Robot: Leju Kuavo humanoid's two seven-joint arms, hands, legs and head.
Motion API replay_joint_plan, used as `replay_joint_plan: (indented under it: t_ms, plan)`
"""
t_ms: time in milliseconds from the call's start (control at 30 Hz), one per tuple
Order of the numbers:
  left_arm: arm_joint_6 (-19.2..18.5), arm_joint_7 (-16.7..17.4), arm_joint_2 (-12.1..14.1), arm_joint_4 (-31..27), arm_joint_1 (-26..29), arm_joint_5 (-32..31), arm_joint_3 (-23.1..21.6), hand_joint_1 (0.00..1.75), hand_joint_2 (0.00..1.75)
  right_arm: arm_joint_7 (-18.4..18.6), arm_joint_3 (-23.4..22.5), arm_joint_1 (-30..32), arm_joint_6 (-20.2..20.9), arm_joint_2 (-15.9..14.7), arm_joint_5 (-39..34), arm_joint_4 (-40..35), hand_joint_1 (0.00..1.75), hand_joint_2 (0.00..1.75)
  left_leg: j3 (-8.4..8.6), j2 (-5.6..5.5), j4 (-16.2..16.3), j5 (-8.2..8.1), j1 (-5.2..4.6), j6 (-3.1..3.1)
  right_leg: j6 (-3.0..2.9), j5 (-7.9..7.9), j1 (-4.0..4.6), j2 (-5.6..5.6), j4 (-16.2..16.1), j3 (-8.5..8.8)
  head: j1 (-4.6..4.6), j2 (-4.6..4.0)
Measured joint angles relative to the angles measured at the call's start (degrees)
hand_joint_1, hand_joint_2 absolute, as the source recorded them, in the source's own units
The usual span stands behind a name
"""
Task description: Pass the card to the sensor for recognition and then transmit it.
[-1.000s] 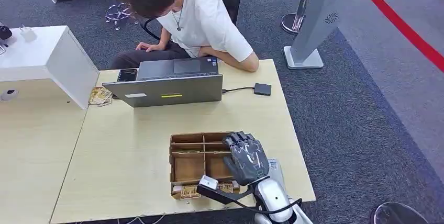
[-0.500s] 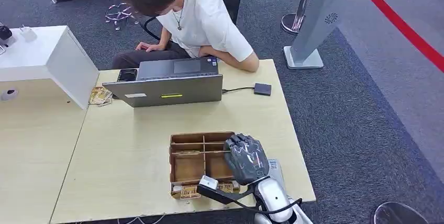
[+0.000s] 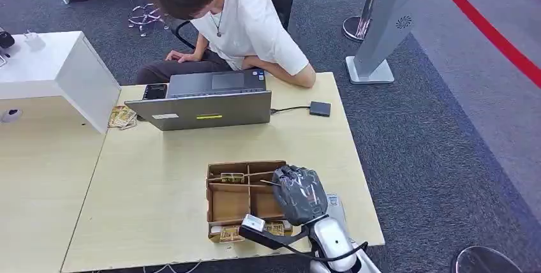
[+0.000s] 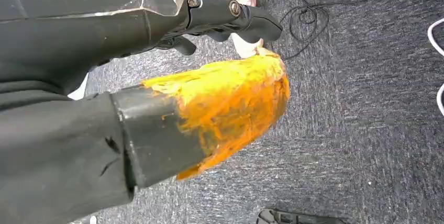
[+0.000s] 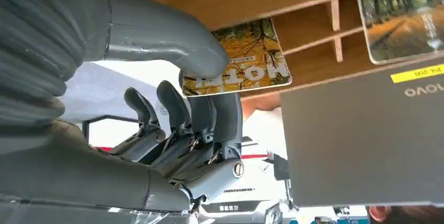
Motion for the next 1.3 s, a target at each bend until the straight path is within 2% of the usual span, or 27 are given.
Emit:
replay_joint_plan:
  t_ms: [67, 400, 433, 567, 733, 1167, 1300]
  plan:
    - [0.0, 0.0, 0.0, 0.0, 0.0, 0.1, 0.0, 0.00, 0.00, -0.1, 0.0, 0.4, -0.2, 0.0, 0.0, -1.1, 1.43, 1.75, 0.00, 0.00, 0.0, 0.00, 0.00, 0.00, 0.00, 0.00, 0.00, 0.00, 0.0, 0.00, 0.02, 0.00]
    - [0.1, 0.0, 0.1, 0.0, 0.0, 1.0, 0.0, 0.00, 0.00, -0.3, 0.0, 2.1, -1.4, 0.0, 0.2, -8.5, 1.48, 1.75, 0.00, 0.00, 0.0, 0.00, 0.00, 0.00, 0.00, 0.00, 0.00, 0.00, 0.0, -0.01, 0.00, 0.00]
    - [0.2, 0.0, 0.1, 0.0, 0.0, 1.0, 0.0, 0.00, 0.00, -0.3, 0.0, 2.3, -1.4, 0.0, 0.2, -9.2, 1.54, 1.75, 0.00, 0.00, 0.0, 0.00, 0.00, 0.00, 0.00, 0.00, 0.00, 0.00, 0.0, 0.00, 0.02, 0.00]
    - [0.2, 0.0, 0.2, 0.0, 0.0, 1.2, 0.0, 0.00, 0.00, -0.6, 0.0, 3.1, -1.9, 0.0, 0.3, -12.3, 1.57, 1.75, 0.00, 0.00, 0.0, 0.00, 0.00, 0.00, 0.00, 0.00, 0.00, 0.00, 0.0, -0.01, 0.00, 0.00]
    - [0.2, 0.0, 0.3, 0.0, 0.0, 1.3, 0.0, 0.00, 0.00, -1.2, 0.2, 3.5, -2.1, -0.3, 0.1, -15.3, 1.75, 1.75, 0.00, 0.00, 0.0, 0.00, 0.00, 0.00, 0.00, 0.00, 0.00, 0.00, 0.0, 0.00, 0.00, 0.00]
    - [0.2, -0.1, 0.4, 0.0, 0.0, 0.8, 0.0, 0.00, 0.00, -2.2, 1.5, 0.7, -1.7, -0.4, -1.1, -16.3, 1.75, 1.75, -0.01, 0.00, 0.0, 0.00, 0.00, 0.00, 0.00, 0.00, 0.00, 0.00, 0.0, 0.00, 0.00, 0.00]
    - [0.2, -0.1, 0.4, 0.0, -0.1, 0.4, -0.1, 0.00, 0.00, -2.1, 1.6, -2.8, -0.5, -0.3, -1.3, -15.0, 1.75, 1.75, -0.01, 0.01, 0.0, 0.01, 0.00, 0.00, 0.01, 0.01, 0.00, 0.01, 0.0, 0.00, 0.02, 0.00]
